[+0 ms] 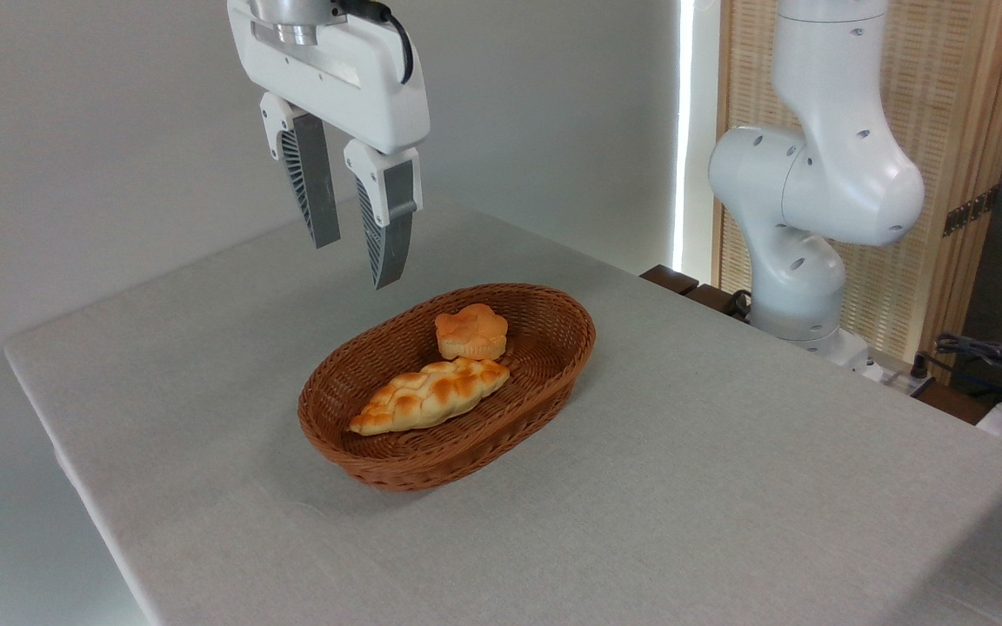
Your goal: Put bread into the basket
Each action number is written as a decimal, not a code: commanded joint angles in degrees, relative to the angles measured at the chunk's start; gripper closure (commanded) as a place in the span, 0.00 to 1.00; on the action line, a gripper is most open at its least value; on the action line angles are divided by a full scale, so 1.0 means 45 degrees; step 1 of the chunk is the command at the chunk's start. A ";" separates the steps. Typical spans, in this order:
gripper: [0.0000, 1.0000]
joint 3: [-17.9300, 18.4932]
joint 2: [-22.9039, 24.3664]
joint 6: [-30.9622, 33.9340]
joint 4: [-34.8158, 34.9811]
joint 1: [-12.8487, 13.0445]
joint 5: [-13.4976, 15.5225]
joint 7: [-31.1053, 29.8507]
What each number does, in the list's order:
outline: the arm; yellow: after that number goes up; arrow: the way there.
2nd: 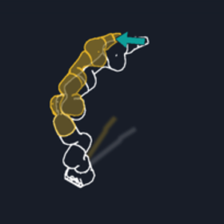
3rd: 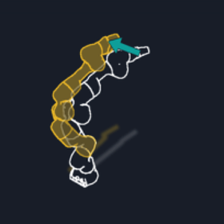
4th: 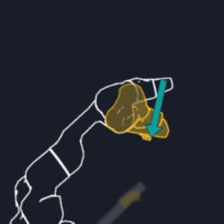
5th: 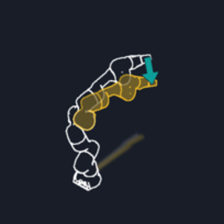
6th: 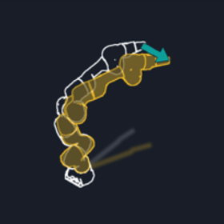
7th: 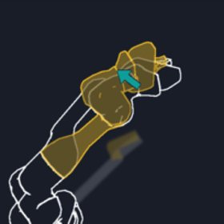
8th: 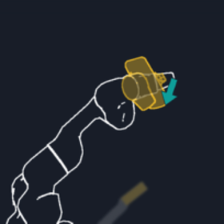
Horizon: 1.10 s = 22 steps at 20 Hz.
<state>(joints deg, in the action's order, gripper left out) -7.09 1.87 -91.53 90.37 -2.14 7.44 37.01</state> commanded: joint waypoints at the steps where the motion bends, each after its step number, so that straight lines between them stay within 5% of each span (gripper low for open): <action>1: 0.00 0.0013 -0.0279 0.0398 -0.0374 0.0026 -0.0149 0.0135; 6: 0.00 0.0672 -0.0708 0.0049 -0.0355 0.0941 -0.1613 0.0076; 14: 0.00 0.2374 -0.0729 -0.0675 -0.0140 0.2115 -0.1360 -0.0081; 22: 0.00 0.2220 -0.0788 -0.0539 -0.0179 0.1999 -0.1497 0.0037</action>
<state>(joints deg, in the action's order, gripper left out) 2.62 -1.21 -94.38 90.32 6.37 1.45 36.99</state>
